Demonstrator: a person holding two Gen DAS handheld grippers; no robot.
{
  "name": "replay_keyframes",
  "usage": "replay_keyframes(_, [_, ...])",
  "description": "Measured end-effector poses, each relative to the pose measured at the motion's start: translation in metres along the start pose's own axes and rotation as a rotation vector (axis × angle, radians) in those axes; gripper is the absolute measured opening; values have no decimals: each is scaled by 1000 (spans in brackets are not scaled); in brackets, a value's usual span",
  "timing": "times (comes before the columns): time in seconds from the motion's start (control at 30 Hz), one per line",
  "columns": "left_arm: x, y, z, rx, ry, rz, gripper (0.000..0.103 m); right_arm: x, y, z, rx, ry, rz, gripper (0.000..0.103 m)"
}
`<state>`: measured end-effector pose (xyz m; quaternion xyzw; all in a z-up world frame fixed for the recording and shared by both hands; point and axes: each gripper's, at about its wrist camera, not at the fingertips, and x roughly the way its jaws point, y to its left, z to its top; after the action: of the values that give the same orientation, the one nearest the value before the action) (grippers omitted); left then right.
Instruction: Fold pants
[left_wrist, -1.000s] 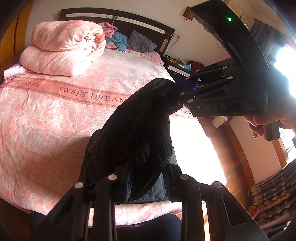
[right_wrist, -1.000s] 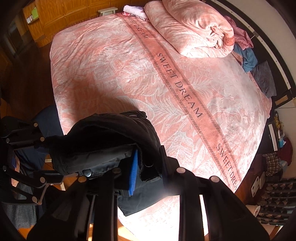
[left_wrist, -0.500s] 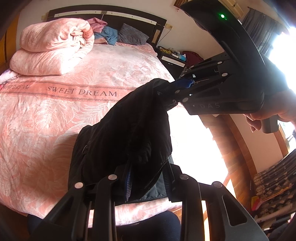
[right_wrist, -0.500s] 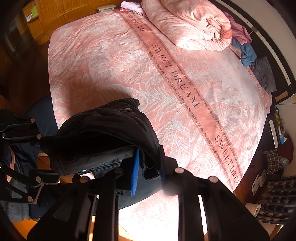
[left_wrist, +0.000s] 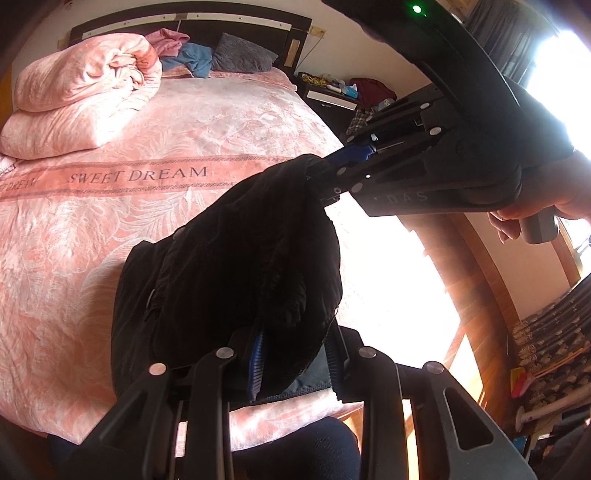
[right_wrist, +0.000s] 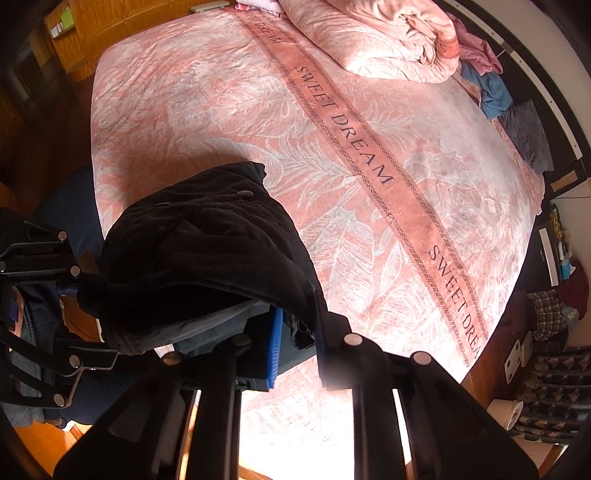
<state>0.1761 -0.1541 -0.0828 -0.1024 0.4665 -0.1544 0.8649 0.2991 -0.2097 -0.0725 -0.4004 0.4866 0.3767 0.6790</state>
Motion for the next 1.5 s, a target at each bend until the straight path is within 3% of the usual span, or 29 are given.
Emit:
replay_keyframes(0.63, [75, -31, -4, 49, 121, -18, 28, 54, -30, -50, -16, 24, 30, 12])
replay_keyframes(1.2, [137, -40, -16, 83, 230, 10, 28, 105, -40, -86, -46, 39, 42, 12])
replay_keyframes(1.5, [174, -32, -25, 51, 289, 12, 28, 139, -40, -105, -57, 62, 40, 12])
